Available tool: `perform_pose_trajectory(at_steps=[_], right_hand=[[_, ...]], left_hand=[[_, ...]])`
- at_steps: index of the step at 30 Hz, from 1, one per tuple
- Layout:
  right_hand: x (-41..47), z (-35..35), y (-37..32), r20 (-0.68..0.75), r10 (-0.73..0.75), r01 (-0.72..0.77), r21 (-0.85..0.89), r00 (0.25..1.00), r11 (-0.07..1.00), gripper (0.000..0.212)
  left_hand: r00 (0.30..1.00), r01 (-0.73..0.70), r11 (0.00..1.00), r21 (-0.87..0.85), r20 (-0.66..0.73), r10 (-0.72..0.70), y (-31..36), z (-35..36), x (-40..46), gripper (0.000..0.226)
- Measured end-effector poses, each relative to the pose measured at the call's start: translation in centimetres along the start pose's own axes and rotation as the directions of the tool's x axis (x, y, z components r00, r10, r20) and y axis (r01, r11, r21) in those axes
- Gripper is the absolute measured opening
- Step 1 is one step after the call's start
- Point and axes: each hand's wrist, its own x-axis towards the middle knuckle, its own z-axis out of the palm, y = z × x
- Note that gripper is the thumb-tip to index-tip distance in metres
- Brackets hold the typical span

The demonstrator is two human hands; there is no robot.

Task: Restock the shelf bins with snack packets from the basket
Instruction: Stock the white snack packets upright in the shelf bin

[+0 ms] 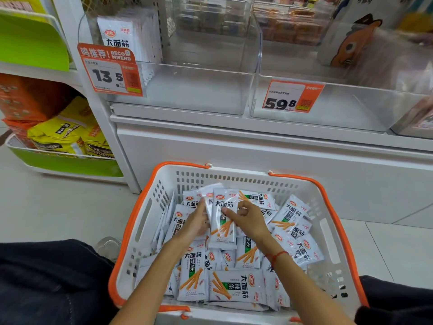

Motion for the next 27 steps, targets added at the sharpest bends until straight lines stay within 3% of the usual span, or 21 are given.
perform_pose_trajectory(at_steps=[3,7,9,12,15,17,19,21,24,27], right_hand=[[-0.2,0.3,-0.1,-0.052,0.000,0.002,0.037,0.999,0.999,0.035],[0.0,1.2,0.0,-0.248,-0.086,0.062,-0.102,0.965,0.993,0.035],[0.4,0.5,-0.5,-0.195,-0.076,0.064,-0.066,0.978,0.996,0.034],[1.9,-3.9,-1.3,-0.034,0.065,-0.069,-0.153,0.997,0.986,0.039],[2.3,-7.9,-0.3,0.145,0.314,-0.182,-0.566,0.938,0.804,0.026],[1.2,-7.3,0.7,0.163,0.463,-0.190,-0.757,0.871,0.625,0.034],[-0.3,-5.0,1.2,0.115,0.479,-0.134,-0.880,0.870,0.455,0.048],[-1.4,-2.5,1.5,0.077,0.386,-0.062,-0.940,0.919,0.335,0.057],[-1.2,-1.4,1.9,0.027,0.345,-0.129,-0.897,0.938,0.422,0.052],[0.0,-3.0,1.9,0.022,0.387,-0.228,-0.777,0.922,0.587,0.021]], left_hand=[[0.999,-0.029,0.988,0.151,0.020,0.027,-0.8,0.9,0.2,0.041],[0.995,-0.096,0.981,0.171,0.030,0.092,-1.7,1.4,0.2,0.037],[0.994,-0.104,0.981,0.161,-0.008,0.107,-1.5,1.1,0.1,0.037],[0.994,-0.022,0.998,-0.056,-0.109,0.016,-1.2,-0.3,1.1,0.038],[0.976,0.063,0.941,-0.332,-0.176,-0.128,-0.5,-1.1,1.8,0.026],[0.963,0.099,0.901,-0.423,-0.188,-0.194,-0.3,-1.2,2.1,0.028],[0.962,0.096,0.901,-0.422,-0.194,-0.194,-0.2,-1.1,2.1,0.027],[0.961,0.106,0.910,-0.400,-0.195,-0.197,-0.7,-1.3,2.2,0.021],[0.970,0.071,0.921,-0.382,-0.188,-0.152,-0.9,-1.4,2.2,0.022],[0.973,0.059,0.945,-0.321,-0.195,-0.127,-1.2,-1.8,2.1,0.021]])
